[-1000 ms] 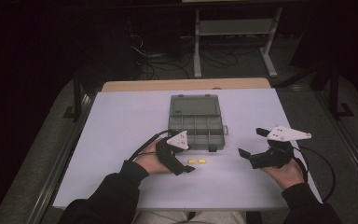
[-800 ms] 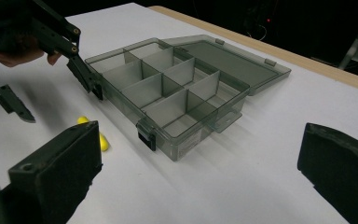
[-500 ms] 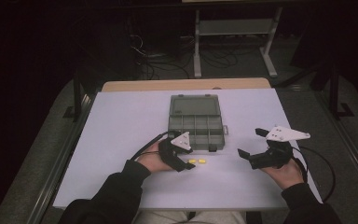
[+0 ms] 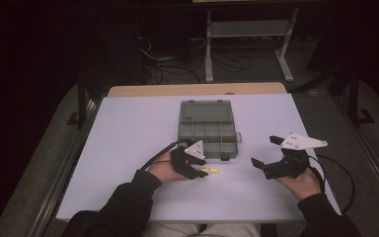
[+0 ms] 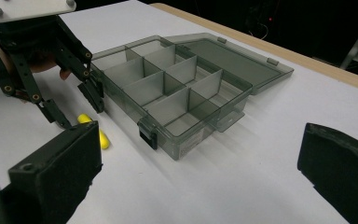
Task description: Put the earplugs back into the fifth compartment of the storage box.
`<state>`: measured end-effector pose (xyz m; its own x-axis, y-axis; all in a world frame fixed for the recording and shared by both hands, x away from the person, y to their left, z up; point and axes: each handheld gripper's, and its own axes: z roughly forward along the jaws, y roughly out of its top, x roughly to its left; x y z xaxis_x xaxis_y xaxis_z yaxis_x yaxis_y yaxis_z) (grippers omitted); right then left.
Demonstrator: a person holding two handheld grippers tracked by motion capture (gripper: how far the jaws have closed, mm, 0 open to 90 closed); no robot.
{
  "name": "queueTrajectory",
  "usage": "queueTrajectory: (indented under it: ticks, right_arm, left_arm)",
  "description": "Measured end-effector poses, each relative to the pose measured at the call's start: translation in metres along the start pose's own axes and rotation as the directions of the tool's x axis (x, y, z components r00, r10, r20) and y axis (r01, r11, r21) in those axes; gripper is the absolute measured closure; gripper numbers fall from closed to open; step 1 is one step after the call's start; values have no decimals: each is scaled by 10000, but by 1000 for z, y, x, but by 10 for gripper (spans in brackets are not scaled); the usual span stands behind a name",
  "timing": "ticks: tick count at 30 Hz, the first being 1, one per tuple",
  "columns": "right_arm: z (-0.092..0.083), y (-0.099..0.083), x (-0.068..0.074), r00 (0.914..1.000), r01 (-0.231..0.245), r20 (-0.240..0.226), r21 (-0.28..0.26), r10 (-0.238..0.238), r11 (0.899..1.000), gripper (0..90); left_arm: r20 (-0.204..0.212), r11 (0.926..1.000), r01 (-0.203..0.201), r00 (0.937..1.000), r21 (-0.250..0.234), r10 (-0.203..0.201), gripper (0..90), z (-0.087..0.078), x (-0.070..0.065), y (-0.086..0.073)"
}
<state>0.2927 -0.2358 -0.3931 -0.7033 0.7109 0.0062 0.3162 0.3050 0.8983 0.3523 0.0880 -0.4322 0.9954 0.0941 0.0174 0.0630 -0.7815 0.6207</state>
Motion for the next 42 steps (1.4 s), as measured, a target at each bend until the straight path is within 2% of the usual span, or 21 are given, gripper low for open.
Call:
queueTrajectory:
  ticks: [3, 12, 14, 15, 21, 28, 31, 37, 42]
  right_arm:
    - [0, 0, 0, 10000, -14, 11, -20, 14, 10000, 0]
    - [0, 0, 0, 10000, 21, -7, -17, -21, 10000, 0]
    - [0, 0, 0, 10000, 8, -10, -12, -8, 10000, 0]
    - [0, 0, 0, 10000, 17, -13, -16, -17, 10000, 0]
    - [0, 0, 1, 10000, 20, -19, 7, -20, 10000, 0]
    - [0, 0, 0, 10000, 31, 7, -16, -31, 10000, 0]
    - [-1, 0, 0, 10000, 14, 19, -27, -14, 10000, 0]
    - [-1, 0, 0, 10000, -23, 33, -54, 24, 10000, 0]
    - [-2, 1, 0, 10000, 7, 39, -105, -6, 9999, 0]
  left_arm:
    - [-7, 9999, 48, 10000, -88, -48, 610, 1, 0, 1]
    - [47, 9999, 80, 10000, 153, -80, 711, 6, 3, 0]
    - [72, 9999, 42, 10000, 164, -43, 756, 6, 3, 0]
    - [45, 9998, -14, 10000, 202, 13, 807, 6, 3, 0]
    - [1, 9996, -69, 10000, 275, 69, 822, 4, 1, 2]
    - [90, 10000, 57, 9999, -38, -56, 824, -9, 1, 10]
    - [89, 9999, -122, 9999, -57, 122, 824, -17, 1, 16]
    - [-246, 9999, -74, 9997, -70, 72, 823, -35, 6, 26]
    - [-535, 9990, 169, 9984, -419, -192, 824, -56, 14, 30]
